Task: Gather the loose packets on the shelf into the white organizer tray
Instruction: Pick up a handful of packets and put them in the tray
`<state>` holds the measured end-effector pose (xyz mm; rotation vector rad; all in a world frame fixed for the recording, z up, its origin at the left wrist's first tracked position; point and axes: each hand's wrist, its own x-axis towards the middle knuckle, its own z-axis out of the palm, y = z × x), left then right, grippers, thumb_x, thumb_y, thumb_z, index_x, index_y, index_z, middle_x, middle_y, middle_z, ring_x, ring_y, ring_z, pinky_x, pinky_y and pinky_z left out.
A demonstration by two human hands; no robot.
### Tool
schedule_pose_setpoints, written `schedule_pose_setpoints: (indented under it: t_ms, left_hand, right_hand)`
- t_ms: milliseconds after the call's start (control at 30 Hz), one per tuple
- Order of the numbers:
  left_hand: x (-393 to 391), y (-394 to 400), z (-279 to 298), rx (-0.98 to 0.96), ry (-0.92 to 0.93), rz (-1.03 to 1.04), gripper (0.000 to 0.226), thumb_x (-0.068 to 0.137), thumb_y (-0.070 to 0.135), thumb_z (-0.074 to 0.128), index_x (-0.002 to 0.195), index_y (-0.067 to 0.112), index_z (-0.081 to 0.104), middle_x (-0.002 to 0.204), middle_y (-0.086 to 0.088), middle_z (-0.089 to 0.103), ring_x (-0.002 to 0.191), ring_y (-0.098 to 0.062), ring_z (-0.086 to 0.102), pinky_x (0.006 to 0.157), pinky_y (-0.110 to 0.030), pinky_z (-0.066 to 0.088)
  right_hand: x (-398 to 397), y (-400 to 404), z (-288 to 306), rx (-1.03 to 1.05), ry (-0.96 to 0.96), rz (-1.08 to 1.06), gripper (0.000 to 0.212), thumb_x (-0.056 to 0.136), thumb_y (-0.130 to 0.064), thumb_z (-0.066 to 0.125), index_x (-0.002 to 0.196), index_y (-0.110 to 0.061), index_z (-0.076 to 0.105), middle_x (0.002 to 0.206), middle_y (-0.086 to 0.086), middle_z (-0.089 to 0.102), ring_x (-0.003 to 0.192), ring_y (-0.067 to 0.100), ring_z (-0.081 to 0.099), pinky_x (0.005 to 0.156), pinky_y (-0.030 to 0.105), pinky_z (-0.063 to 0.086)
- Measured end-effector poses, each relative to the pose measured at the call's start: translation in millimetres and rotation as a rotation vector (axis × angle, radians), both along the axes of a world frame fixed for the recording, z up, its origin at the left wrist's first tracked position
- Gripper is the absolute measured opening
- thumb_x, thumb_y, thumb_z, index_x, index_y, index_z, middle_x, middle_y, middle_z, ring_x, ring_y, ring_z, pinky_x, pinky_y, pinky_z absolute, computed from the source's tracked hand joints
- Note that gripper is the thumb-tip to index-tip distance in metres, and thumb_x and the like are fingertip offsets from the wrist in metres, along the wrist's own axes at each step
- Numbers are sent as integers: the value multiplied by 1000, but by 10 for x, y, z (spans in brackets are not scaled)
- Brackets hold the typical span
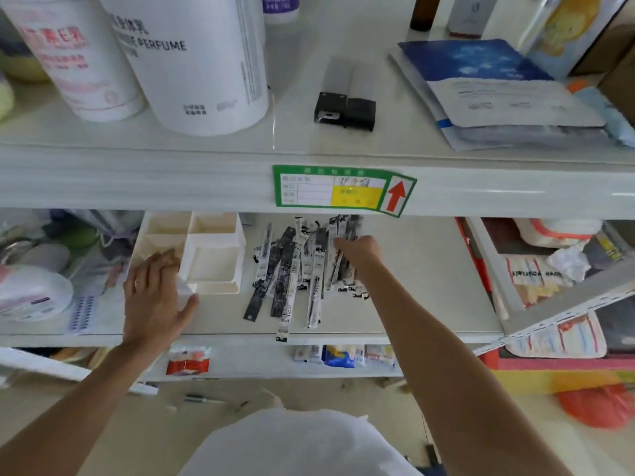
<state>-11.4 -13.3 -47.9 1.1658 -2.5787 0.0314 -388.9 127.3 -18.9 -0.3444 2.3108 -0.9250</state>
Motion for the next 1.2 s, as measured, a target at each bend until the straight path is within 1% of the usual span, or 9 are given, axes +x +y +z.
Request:
schedule_pose_setpoints:
  t_ms: [133,267,400,500,633,767,933,1033,1200]
  left_hand:
    - [15,-7,10,18,20,-2,70,84,46,59,138,3,49,148,-21,50,138,-44,45,123,-34,8]
    - [15,-1,-3,8,67,-12,63,84,44,57,133,5,51,149,-19,49,137,-44,44,123,-42,19]
    - [19,-24,-31,-12,78,-30,63,85,45,55,133,4,50,150,-19,48,138,-45,43,122,-33,10]
    - [35,-19,-55,-13,71,-31,61,85,43,55,131,3,51,151,-19,48,137,-45,44,119,-37,15]
    - [-5,-49,-125,-55,107,-30,61,85,42,57,131,1,52,150,-20,49,136,-44,44,115,-50,29]
    - [15,-82,-176,-73,85,-37,61,85,41,58,131,3,50,151,-19,47,136,-43,43,113,-51,31]
    - [14,-68,-131,-56,90,-44,60,87,43,60,131,5,51,150,-19,48,136,-42,44,114,-52,31]
    - [50,-42,-60,10,81,-49,60,85,43,65,132,9,51,151,-15,48,137,-37,43,114,-51,33]
    - [201,-110,152,93,-32,-132,60,83,42,66,132,12,53,159,-13,47,145,-35,41,115,-54,40]
  right_hand:
    - [-234,183,-17,-199,-40,-172,31,80,-33,76,71,-15,53,59,-2,42,54,15,40,54,27,36]
    - [-323,391,-41,-427,-46,-307,7,82,-18,73,82,-14,68,58,-2,57,53,16,49,48,24,42]
    - [-374,522,45,-495,112,-357,13,79,-19,70,91,-20,67,69,-3,67,57,11,56,50,25,50]
    - [-408,616,124,-573,197,-408,21,79,-18,70,99,-22,66,87,3,75,70,14,66,63,32,58]
    - [-435,695,199,-792,211,-448,34,83,-21,64,115,-10,60,79,-6,69,64,4,64,59,22,54]
    - [-355,709,206,-912,172,-439,39,88,-25,75,114,-2,58,73,3,60,59,11,55,54,24,51]
    - [44,659,140,-918,271,-544,18,76,-25,79,89,-21,67,65,-3,69,52,13,62,49,27,52]
    - [403,621,-62,-855,326,-646,28,75,-23,74,81,-48,62,70,-1,71,53,15,61,44,33,54]
    - [819,518,-216,-557,515,-511,26,71,-26,67,93,-39,62,75,0,68,54,4,55,52,40,60]
